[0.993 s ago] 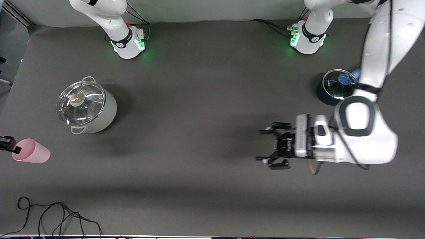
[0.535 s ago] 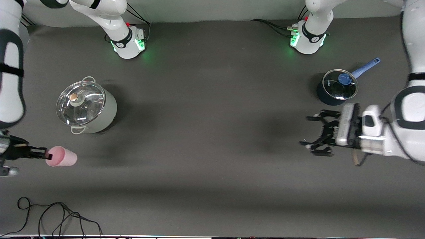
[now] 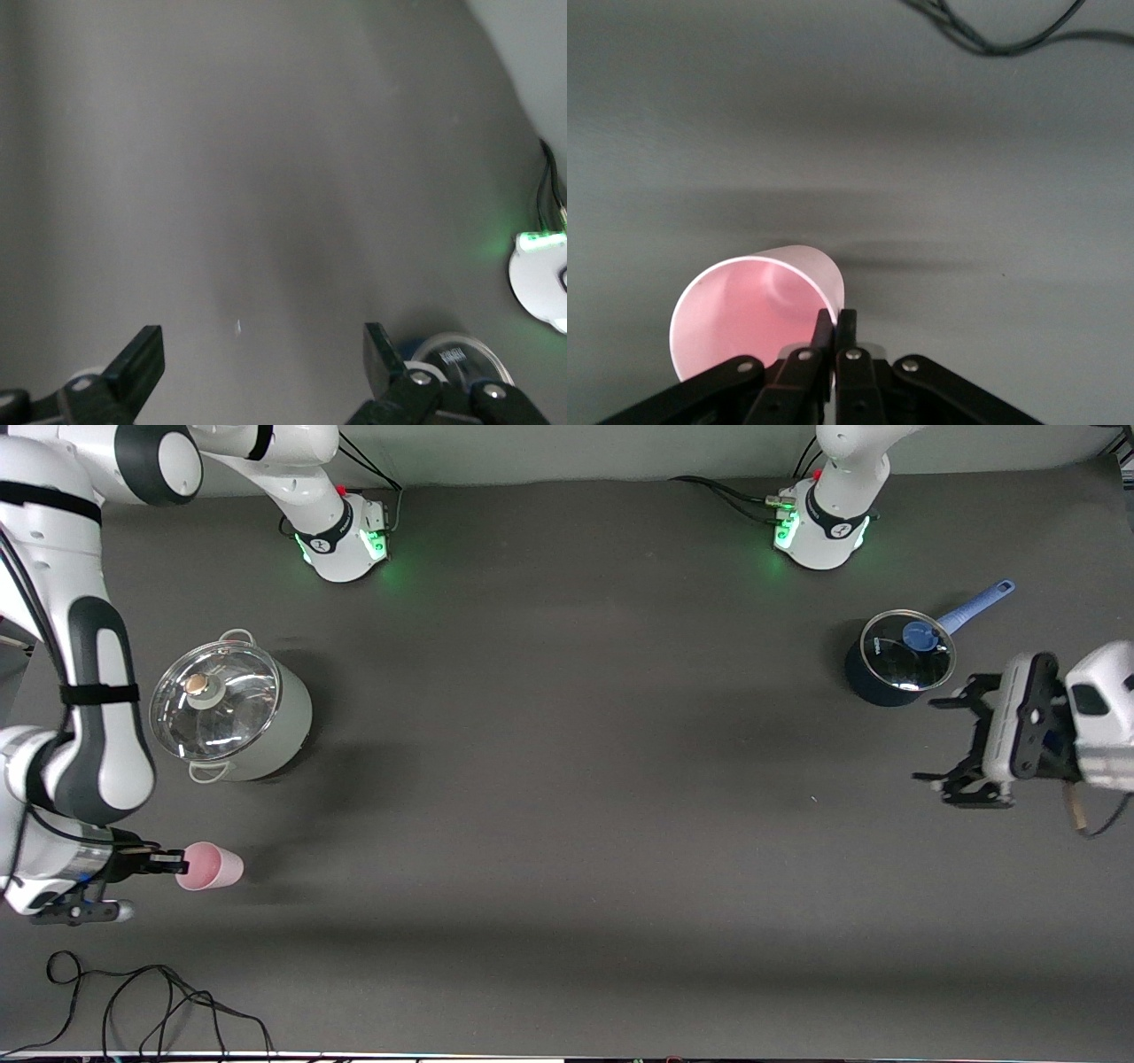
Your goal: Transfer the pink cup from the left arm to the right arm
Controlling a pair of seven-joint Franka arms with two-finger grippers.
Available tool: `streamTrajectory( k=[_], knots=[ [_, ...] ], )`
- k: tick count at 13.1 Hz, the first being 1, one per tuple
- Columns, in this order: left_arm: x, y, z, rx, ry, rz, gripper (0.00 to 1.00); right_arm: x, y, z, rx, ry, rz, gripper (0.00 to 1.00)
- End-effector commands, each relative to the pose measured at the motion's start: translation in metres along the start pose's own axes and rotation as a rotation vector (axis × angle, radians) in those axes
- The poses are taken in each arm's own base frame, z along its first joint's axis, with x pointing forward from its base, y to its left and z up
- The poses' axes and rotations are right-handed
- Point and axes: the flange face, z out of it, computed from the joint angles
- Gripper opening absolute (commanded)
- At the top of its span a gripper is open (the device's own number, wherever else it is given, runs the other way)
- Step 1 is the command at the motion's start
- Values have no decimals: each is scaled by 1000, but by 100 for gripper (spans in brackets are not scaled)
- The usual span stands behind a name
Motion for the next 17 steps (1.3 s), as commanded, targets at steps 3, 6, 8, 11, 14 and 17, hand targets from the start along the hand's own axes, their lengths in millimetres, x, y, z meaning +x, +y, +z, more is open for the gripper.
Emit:
streamTrajectory(
  k=[3,6,8,11,14,17],
  knots=[
    [43,51,-61,116,-306,-132,100,10,6,20,-27,29,-22,0],
    [67,63,-72,164,-427,-202,100,10,6,34,-22,18,-20,0],
    [73,65,-75,189,-440,-266,100,10,6,34,-22,19,-19,0],
    [73,67,-75,247,-410,-527,100,10,7,31,-23,22,-16,90],
    [76,65,-74,320,-365,-830,100,11,8,23,-24,28,-13,99],
    [86,63,-72,388,-319,-1123,100,9,0,11,-15,3,-6,100]
  ],
)
